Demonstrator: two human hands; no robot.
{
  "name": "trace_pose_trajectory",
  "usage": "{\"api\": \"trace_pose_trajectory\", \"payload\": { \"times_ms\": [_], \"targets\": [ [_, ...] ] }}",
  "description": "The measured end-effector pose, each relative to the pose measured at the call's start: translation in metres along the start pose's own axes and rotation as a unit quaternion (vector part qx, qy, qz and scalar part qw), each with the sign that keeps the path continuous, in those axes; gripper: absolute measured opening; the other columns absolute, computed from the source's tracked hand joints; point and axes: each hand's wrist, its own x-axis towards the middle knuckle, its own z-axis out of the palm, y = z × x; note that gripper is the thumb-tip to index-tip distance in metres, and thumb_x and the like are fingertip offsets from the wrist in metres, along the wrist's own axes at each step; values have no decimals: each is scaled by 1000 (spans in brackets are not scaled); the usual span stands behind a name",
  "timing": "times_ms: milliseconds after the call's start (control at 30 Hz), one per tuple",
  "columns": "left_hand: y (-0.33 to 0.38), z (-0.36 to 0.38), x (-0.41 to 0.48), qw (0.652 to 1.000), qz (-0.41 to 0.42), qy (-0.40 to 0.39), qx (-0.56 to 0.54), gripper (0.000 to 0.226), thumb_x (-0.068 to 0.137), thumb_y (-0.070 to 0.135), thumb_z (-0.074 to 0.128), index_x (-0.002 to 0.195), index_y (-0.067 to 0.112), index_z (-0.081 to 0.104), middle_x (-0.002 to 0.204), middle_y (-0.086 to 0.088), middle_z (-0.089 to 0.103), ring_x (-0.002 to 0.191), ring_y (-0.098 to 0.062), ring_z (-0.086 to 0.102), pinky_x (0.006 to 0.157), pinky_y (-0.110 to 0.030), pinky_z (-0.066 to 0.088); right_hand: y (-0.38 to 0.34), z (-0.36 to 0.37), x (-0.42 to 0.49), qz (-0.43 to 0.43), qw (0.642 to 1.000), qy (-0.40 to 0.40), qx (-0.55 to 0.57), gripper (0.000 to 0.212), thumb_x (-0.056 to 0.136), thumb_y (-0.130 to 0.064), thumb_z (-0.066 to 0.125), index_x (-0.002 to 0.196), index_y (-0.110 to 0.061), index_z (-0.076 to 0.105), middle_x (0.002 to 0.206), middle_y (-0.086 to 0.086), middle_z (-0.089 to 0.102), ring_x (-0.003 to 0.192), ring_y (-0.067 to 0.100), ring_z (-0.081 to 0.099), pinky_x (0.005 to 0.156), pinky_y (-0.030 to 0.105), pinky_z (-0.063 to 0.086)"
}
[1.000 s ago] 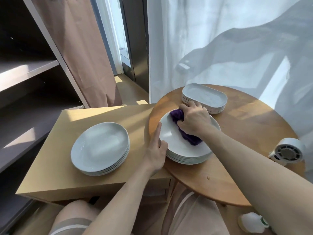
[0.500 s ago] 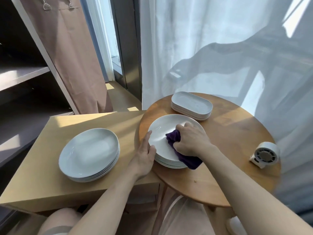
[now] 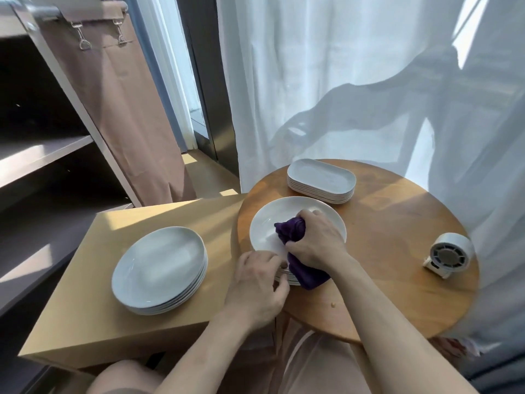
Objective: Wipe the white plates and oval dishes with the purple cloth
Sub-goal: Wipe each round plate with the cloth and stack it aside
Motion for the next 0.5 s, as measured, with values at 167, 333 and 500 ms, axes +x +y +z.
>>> {"api": "trace_pose_trajectory", "payload": {
  "times_ms": [167, 333, 500],
  "targets": [
    [-9, 0, 0, 998, 34, -41, 31, 26, 102, 29, 55, 125, 27, 68, 135, 11, 63, 127, -13, 52, 103, -33, 40, 14, -10, -28, -44, 977, 140, 157, 39, 65, -44, 68, 101, -41, 54, 108, -21, 53, 93, 0, 51, 75, 6, 34],
    [-10, -7, 12, 995, 71, -37, 60, 13, 97, 22, 67, 105, 22, 77, 108, 11, 75, 106, -19, 65, 87, -37, 47, 18, -22, -37, -71, 957, 174, 220, 38, 70, -31, 75, 102, -39, 57, 108, -23, 55, 98, -8, 55, 79, 1, 36],
    [-14, -14, 23, 993, 73, -73, 52, 16, 99, 23, 65, 109, 22, 78, 111, 9, 76, 109, -17, 64, 92, -38, 47, 22, -28, -32, -35, 929, 204, 308, 35, 68, -32, 74, 101, -33, 62, 104, -17, 65, 94, -1, 62, 77, 6, 43]
  ]
}}
